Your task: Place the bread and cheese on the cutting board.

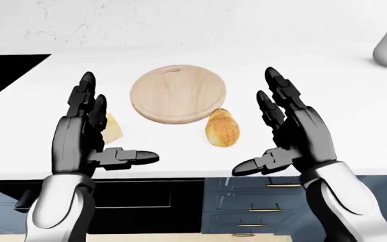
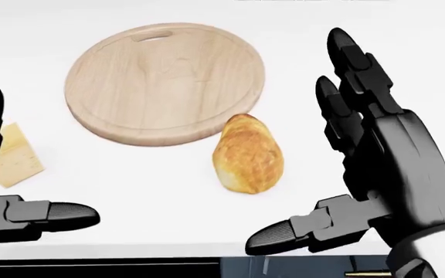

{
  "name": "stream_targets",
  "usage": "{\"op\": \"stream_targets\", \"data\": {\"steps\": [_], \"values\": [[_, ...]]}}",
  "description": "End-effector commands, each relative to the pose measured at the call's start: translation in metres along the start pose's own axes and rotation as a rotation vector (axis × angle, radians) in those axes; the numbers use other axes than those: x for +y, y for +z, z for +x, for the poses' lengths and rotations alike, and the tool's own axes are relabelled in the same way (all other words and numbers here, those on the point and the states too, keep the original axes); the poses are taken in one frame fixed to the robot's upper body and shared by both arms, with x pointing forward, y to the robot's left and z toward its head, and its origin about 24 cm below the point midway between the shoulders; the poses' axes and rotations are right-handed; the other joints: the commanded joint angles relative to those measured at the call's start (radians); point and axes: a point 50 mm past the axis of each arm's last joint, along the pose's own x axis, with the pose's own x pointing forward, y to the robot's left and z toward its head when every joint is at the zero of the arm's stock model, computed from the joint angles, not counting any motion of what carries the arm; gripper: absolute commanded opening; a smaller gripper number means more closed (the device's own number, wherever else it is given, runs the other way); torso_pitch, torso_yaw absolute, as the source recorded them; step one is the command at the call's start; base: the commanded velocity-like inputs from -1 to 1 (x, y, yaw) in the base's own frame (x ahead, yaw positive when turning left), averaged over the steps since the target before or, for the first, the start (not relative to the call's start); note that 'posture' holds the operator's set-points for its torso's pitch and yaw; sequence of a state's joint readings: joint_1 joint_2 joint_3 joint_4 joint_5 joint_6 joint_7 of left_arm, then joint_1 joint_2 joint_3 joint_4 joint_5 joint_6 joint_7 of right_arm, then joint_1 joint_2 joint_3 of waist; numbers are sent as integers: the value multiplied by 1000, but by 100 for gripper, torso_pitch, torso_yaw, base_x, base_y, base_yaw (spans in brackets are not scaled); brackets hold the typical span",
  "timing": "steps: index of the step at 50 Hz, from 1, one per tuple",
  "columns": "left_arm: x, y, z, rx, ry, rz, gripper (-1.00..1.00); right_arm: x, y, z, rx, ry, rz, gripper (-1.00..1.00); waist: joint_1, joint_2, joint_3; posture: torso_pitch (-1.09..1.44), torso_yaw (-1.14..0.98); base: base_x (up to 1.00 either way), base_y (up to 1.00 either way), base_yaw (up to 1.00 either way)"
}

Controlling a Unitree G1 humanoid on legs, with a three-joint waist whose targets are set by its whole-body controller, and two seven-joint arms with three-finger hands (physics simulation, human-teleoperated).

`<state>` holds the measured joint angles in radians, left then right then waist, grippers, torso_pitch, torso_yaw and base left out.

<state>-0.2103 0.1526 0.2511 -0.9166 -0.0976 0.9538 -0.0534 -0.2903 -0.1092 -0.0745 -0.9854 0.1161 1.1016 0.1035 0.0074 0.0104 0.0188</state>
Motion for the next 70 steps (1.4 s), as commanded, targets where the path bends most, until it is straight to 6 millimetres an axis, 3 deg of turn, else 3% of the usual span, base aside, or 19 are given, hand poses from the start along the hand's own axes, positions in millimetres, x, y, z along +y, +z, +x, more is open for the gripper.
{"op": "stream_targets", "data": {"steps": [1,12,27,29,31,36,41,50,70], "values": [[1,11,-2,-70,7,12,100,2,13,0,-83,22,-29,100,1,-2,-17,0,0,0,0,0],[2,12,-2,-75,6,8,100,-1,26,20,-69,63,-158,100,-4,-4,-15,0,0,0,0,0],[2,14,0,-73,4,10,100,-19,33,67,176,219,-386,100,-9,-2,-9,0,0,0,0,0],[2,14,1,-73,5,10,100,-20,33,68,190,231,-434,84,-9,-3,-9,0,0,0,0,0],[2,14,1,-73,5,11,100,-23,35,70,201,233,-470,91,-8,-2,-8,0,0,0,0,0],[3,14,1,-74,7,12,100,-26,40,77,217,232,-568,55,-11,4,-7,0,0,0,0,0],[2,12,1,-72,7,11,100,-27,38,82,237,236,-632,44,-12,9,-7,0,0,0,0,0],[4,10,0,-71,10,11,100,-17,19,89,244,261,-715,43,-14,15,-12,0,0,0,0,0],[6,11,-1,-72,14,8,100,2,8,97,230,310,-736,48,-16,19,-14,0,0,0,0,0]]}}
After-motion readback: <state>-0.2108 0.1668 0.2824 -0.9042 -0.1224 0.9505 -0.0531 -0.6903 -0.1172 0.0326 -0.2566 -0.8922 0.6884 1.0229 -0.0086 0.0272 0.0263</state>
